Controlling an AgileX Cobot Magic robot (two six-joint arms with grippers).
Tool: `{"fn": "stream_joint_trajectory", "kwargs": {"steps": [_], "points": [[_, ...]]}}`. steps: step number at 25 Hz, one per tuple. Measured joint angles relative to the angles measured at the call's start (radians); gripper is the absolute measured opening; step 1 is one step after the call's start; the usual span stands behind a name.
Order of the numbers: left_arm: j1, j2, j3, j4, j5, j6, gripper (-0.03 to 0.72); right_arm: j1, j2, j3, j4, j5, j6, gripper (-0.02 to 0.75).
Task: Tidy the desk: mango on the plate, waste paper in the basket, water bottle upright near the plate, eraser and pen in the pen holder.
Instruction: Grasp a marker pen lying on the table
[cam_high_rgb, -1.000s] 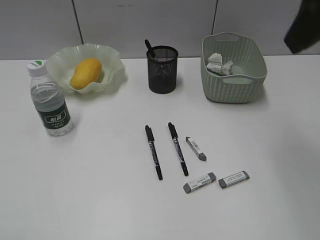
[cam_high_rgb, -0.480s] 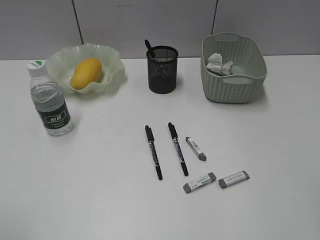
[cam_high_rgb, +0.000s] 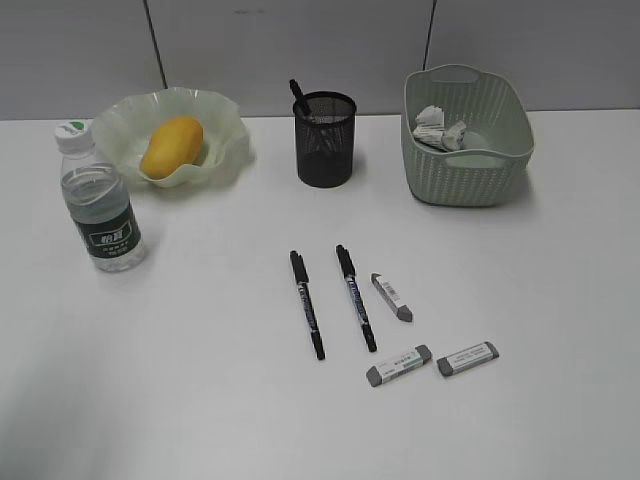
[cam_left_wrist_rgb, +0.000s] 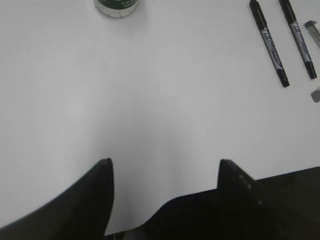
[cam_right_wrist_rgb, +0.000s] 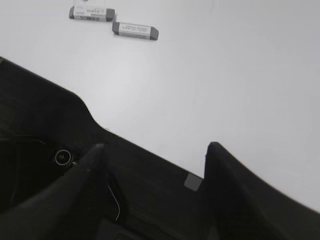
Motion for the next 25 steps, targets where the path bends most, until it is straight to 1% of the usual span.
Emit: {"fn": "stream_joint_trajectory", "kwargs": {"steps": [2, 4, 7, 10, 13, 16, 20, 23, 25], "points": [[-0.017, 0.093, -0.036, -0.008, -0.005, 0.0, 0.491, 0.0, -0.05, 0.003, -0.011, -0.002, 0.002, 0.484], [-0.053, 0.167, -0.082, -0.013, -0.009, 0.0, 0.485, 0.0, -0.087, 0.003, -0.024, -0.008, 0.002, 0.484], [-0.144, 0.284, -0.153, -0.014, -0.028, -0.025, 0.466, 0.0, -0.128, 0.011, -0.026, -0.048, 0.002, 0.484], [-0.258, 0.397, -0.23, -0.007, -0.065, -0.099, 0.459, 0.0, -0.144, 0.051, -0.022, -0.098, 0.002, 0.484], [-0.352, 0.525, -0.317, 0.022, -0.085, -0.194, 0.458, 0.0, -0.151, 0.073, -0.022, -0.099, 0.002, 0.479], [-0.421, 0.666, -0.426, 0.064, -0.09, -0.277, 0.447, 0.0, -0.16, 0.073, -0.021, -0.1, 0.002, 0.463], [-0.467, 0.857, -0.599, 0.078, -0.093, -0.331, 0.43, 0.0, -0.16, 0.073, -0.021, -0.102, 0.002, 0.434], [-0.475, 0.999, -0.739, 0.079, -0.046, -0.347, 0.428, 0.0, -0.16, 0.073, -0.022, -0.102, 0.002, 0.413], [-0.475, 1.082, -0.817, 0.105, 0.005, -0.368, 0.428, 0.0, -0.16, 0.073, -0.022, -0.102, 0.002, 0.405]]}}
